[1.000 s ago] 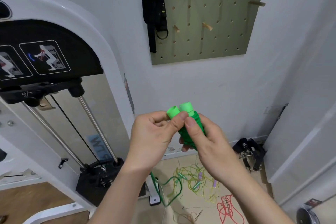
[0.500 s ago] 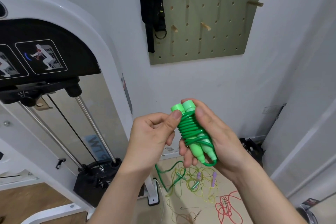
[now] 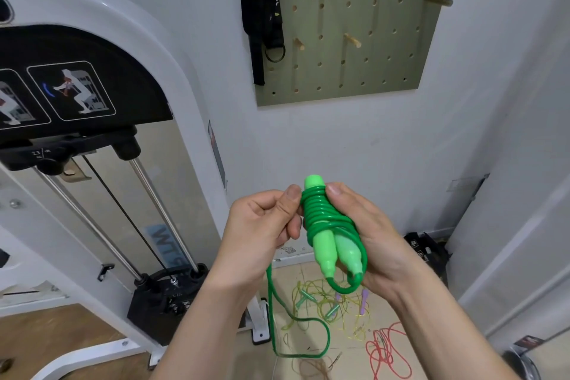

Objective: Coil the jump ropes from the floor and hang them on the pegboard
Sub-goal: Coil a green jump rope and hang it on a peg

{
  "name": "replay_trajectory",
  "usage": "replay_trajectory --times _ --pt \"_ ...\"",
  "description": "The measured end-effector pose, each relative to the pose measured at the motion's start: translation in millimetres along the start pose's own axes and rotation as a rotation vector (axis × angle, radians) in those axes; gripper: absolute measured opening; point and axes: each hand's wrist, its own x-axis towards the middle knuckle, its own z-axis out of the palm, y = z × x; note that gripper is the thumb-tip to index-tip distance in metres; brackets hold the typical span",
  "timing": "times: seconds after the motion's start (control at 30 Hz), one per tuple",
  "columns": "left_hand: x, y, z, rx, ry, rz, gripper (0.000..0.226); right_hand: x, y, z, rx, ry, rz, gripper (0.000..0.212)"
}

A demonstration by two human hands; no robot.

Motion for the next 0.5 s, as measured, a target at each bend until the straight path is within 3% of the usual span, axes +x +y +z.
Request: replay_trajectory --times 0.17,0.23,0.27,0.37,0.47,0.5 --pt "4 2 2 -0.17 -0.037 -0.105 0.028 4 11 -11 0.121 -0.165 0.037 0.056" --pt "5 -2 5 -0.24 0.039 -0.111 0.019 4 12 -7 0.188 -0.144 0.022 0.056" --pt "4 -4 8 -0.196 0.093 -0.09 0.013 4 10 -4 0.271 -0.102 0.008 0.053" --pt "-3 -24 16 0.103 0.249 -0.046 0.032 5 -1 2 0.36 0.055 -0.078 0.035" --pt "-12 -35 12 0.507 0.261 0.007 0.011 9 2 0 0.043 0.195 -0.145 0.028" --pt "-14 -37 10 0.632 0.223 0.022 0.019 11 9 -2 -0.043 0.258 -0.166 0.028"
